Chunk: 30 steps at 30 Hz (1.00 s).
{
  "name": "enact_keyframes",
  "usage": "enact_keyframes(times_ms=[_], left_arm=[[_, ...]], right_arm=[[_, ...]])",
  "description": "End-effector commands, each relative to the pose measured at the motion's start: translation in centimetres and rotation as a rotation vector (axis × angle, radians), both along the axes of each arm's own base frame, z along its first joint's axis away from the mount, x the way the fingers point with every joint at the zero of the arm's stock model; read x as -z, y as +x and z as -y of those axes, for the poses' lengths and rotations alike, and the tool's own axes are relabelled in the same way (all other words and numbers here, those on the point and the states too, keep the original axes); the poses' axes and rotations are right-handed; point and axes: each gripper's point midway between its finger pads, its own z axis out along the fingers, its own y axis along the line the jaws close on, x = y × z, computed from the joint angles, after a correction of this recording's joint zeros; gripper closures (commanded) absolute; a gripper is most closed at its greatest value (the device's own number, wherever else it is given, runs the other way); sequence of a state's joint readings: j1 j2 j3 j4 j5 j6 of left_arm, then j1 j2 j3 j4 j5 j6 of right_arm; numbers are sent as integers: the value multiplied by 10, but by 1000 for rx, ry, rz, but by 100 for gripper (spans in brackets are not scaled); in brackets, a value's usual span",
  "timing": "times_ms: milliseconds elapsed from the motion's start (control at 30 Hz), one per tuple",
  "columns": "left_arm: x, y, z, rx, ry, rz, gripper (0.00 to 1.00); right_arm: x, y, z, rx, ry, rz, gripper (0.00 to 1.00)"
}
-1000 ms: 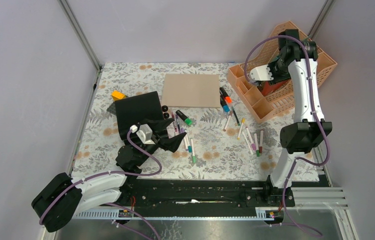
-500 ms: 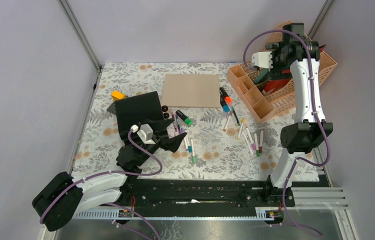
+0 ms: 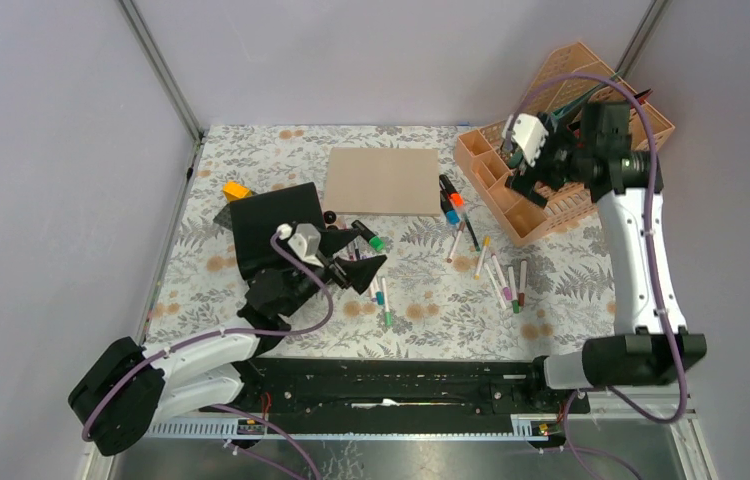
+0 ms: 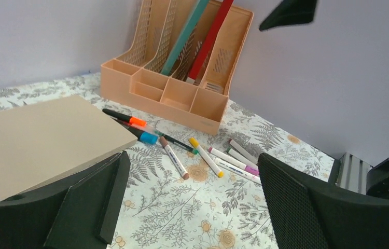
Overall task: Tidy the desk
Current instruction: Pick up the folder from the corner of the board.
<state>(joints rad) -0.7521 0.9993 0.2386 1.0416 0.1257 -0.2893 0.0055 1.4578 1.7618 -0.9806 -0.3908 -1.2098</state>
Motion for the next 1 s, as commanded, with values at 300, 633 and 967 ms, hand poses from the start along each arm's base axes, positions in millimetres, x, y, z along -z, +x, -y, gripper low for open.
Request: enact_keyframes(times_ms=[300, 633, 967], left_arm=[[19, 21, 25, 22, 121, -250, 1], [32, 24, 8, -67, 154, -326, 1], [31, 20, -7, -114, 156, -323, 1]], right_arm=[[106, -6, -131, 64, 917, -532, 0], [207, 14, -172, 95, 859, -801, 0], [229, 145, -148, 724, 1081, -531, 3]])
